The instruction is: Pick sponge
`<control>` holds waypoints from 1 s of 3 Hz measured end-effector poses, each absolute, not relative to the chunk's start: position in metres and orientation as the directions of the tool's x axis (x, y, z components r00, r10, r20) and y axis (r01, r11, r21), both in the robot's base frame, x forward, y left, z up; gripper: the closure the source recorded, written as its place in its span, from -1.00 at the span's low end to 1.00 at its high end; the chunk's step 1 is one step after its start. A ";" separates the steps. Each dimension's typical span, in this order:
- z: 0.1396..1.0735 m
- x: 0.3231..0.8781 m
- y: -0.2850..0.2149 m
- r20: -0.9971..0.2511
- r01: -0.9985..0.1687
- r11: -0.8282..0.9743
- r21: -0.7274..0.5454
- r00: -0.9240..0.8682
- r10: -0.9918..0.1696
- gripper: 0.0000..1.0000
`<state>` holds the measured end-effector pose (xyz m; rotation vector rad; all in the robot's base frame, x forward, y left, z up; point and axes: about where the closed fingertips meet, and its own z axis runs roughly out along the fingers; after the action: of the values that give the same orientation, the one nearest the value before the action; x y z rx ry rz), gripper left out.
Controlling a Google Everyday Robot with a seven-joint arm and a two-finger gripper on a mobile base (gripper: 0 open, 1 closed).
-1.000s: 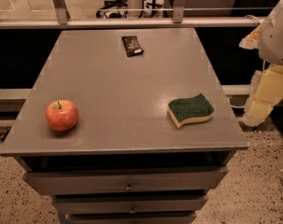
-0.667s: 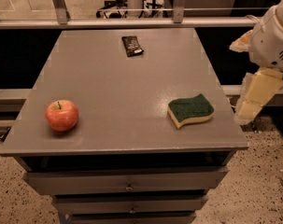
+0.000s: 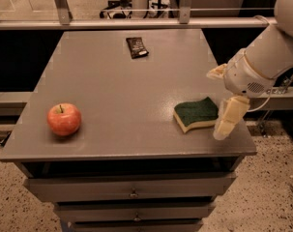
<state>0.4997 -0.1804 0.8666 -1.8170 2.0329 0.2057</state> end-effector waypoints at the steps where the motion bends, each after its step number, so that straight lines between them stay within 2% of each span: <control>1: 0.849 0.506 -0.166 -0.426 -0.983 0.115 -0.145 -0.043 -0.904 -1.00; 3: 0.827 0.512 -0.150 -0.470 -0.987 0.123 -0.108 -0.058 -0.881 -0.14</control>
Offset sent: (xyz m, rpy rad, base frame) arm 0.0159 0.0364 -0.0457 0.0881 0.0329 0.0493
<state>0.5116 -0.1500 0.8271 -1.8029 1.9866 0.3375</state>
